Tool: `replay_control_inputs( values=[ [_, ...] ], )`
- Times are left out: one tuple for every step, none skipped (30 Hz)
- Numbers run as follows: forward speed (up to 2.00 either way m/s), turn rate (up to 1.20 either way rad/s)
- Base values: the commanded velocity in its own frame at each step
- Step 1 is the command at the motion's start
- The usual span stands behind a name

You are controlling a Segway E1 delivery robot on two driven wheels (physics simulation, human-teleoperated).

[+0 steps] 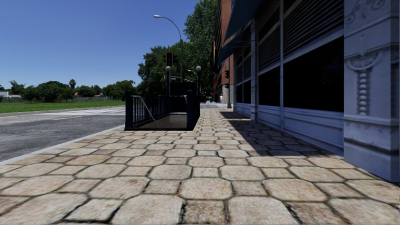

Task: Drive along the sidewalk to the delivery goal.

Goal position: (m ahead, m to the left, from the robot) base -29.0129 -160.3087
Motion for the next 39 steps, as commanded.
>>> replay_control_inputs(
  values=[
    [2.0,0.0],
    [2.0,0.0],
    [2.0,0.0],
    [2.0,0.0],
    [2.0,0.0],
    [2.0,0.0],
    [2.0,0.0],
    [2.0,0.0],
    [2.0,0.0],
    [2.0,0.0],
    [2.0,0.0],
    [2.0,0.0],
    [2.0,0.0],
    [2.0,-0.01],
    [2.0,-0.07],
    [2.0,-0.25],
    [2.0,-0.36],
    [2.0,-0.39],
    [2.0,-0.39],
    [2.0,-0.4],
    [2.0,-0.4],
    [2.0,-0.4],
    [2.0,-0.4],
    [2.0,-0.4],
    [2.0,-0.4],
    [2.0,-0.4],
    [2.0,-0.4],
    [2.0,-0.4],
    [2.0,-0.4],
    [2.0,-0.4],
    [2.0,-0.31],
    [2.0,0.0],
    [2.0,0.0],
    [2.0,0.0],
    [2.0,0.0],
    [2.0,0.0],
    [2.0,0.0],
    [2.0,0.0],
    [2.0,0.0]
  ],
)
